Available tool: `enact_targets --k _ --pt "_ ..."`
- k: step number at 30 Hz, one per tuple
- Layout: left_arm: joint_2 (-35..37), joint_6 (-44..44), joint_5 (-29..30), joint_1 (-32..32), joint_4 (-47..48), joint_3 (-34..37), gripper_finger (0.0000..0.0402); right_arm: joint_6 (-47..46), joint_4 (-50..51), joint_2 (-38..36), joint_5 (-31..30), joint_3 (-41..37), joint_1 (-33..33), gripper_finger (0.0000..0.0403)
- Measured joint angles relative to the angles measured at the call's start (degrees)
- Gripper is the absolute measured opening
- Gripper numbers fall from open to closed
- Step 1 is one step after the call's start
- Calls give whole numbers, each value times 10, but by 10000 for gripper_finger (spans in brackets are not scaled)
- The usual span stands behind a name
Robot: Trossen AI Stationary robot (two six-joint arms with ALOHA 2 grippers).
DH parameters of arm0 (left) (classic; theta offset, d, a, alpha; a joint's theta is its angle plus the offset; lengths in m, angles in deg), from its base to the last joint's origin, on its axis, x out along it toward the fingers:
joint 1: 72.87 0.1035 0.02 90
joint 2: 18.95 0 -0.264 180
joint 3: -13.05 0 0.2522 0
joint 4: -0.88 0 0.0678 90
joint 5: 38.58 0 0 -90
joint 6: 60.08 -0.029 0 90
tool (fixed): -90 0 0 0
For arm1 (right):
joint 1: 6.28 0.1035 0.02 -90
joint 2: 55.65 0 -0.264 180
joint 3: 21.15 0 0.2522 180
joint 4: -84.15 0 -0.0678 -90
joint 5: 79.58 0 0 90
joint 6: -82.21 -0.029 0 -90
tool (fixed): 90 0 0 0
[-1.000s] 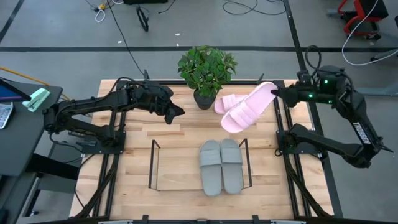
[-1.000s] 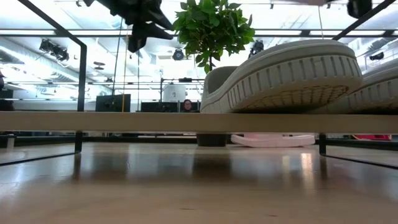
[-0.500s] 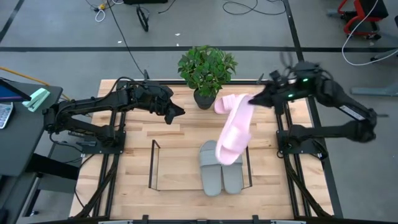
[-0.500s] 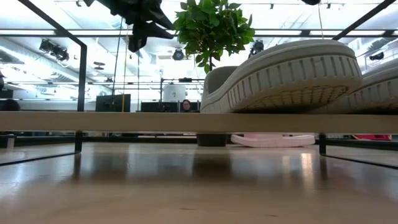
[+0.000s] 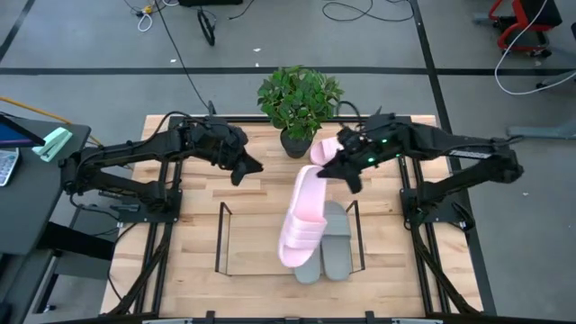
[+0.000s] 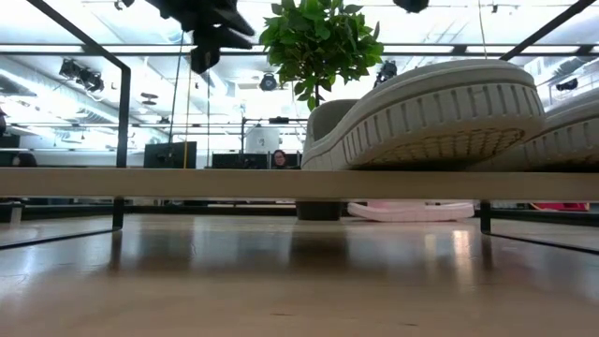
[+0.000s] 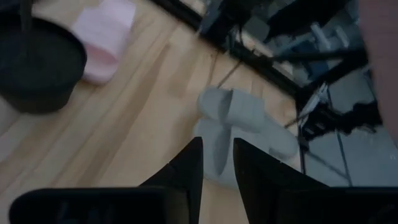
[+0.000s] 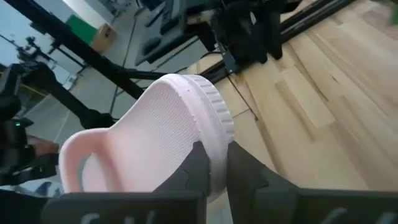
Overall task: Pick and place slides into the shelf
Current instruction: Put the bottom pink slide on the shelf
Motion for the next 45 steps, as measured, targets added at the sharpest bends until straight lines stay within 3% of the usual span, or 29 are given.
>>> enact_targets --k 9,16,21,26,31,45 --pt "63 -75 -4 0 107 1 94 5 5 120 -32 87 36 34" --pt "130 -70 -4 0 135 1 91 6 4 182 -30 95 58 34" --pt "162 -72 0 0 136 1 84 54 -3 220 -33 95 57 34" --pt "169 -54 2 0 134 1 84 63 -24 273 -32 95 52 34" --pt "168 -42 2 0 134 1 89 71 -23 317 10 95 61 34" --pt "168 -58 2 0 133 1 80 31 -73 383 64 95 61 34"
